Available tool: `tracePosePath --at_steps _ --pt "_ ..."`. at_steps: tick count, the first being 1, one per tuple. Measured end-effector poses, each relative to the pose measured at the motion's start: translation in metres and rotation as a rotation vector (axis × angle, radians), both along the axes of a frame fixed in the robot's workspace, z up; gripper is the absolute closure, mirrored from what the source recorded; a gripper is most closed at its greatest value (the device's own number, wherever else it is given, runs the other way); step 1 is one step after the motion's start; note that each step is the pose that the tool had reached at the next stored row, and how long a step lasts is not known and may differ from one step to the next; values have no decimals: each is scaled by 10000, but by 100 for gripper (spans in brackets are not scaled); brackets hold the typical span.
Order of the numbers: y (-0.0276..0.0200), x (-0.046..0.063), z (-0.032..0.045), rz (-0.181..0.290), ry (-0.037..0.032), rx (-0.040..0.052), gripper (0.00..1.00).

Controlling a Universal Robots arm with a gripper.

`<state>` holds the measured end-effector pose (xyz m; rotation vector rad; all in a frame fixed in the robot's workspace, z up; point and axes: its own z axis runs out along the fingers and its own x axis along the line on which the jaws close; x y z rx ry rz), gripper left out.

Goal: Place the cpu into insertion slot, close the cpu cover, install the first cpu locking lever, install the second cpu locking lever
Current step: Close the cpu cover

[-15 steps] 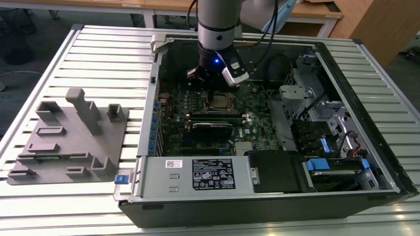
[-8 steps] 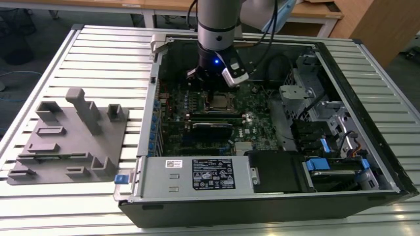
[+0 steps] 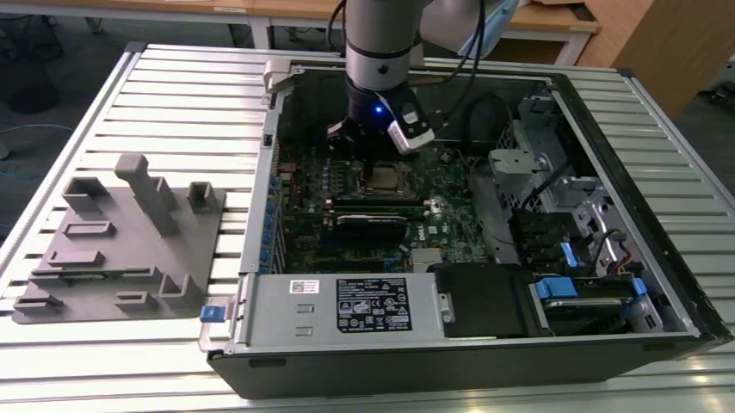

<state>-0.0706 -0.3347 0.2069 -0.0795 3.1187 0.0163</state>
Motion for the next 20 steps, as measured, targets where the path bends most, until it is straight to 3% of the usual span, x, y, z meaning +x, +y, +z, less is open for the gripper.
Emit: tracePosePath --at_steps 20 --pt "1 -13 -57 0 -2 2 90"
